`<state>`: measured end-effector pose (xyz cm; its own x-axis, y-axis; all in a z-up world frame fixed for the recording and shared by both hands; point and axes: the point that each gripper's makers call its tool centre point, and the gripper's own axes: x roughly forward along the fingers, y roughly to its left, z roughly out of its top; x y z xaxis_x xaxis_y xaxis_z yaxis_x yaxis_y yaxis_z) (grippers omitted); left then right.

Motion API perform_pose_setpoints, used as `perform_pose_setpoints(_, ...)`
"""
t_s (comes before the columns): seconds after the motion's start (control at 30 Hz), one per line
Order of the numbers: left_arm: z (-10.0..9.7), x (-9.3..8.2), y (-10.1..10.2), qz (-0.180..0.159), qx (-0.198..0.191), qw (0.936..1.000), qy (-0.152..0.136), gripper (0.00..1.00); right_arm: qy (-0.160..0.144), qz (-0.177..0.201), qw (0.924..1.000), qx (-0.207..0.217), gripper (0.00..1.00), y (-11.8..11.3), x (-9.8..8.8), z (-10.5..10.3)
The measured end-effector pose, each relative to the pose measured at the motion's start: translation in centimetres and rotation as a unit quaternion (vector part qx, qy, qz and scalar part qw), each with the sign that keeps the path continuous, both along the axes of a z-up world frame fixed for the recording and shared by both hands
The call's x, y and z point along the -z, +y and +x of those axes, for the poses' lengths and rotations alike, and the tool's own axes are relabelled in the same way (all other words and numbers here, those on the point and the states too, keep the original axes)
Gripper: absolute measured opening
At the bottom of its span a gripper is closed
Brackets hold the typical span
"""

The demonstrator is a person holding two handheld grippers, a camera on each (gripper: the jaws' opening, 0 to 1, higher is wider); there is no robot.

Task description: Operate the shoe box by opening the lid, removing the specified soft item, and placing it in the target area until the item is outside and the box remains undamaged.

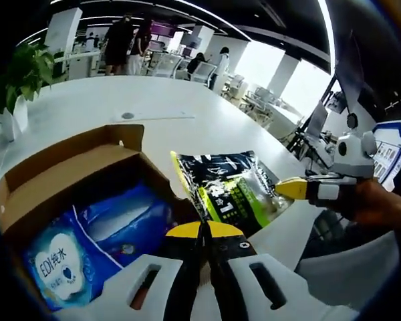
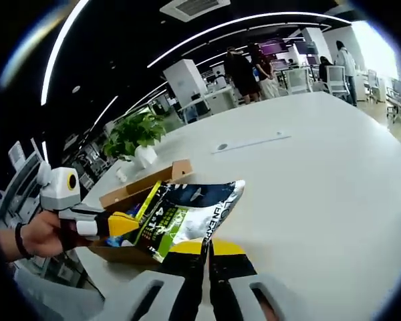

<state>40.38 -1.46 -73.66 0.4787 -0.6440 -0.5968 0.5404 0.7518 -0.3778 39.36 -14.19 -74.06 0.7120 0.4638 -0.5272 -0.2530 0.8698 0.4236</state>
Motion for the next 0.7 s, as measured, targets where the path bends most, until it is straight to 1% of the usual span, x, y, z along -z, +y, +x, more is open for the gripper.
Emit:
perform_pose_setpoints(0.27,0.3,0.4,-2.0,-0.003,0.007,1.0000,0.005,0.00,0.006,0.000,1.0000,0.006,0.00,-1.8,0.7,-0.3)
perform_pose_setpoints(0.53,0.7,0.7,-3.6,-0.001,0.012,0.9999,0.006,0.00,0.007,0.000,0.9999,0.009,0.00,-3.3,0.9,0.1)
perform_pose_setpoints(0.7,1.1,0.7,-4.8,-0.010,0.014,0.9998,0.009,0.00,0.010,-0.005,0.9999,0.011,0.00,-4.6,1.3,0.4)
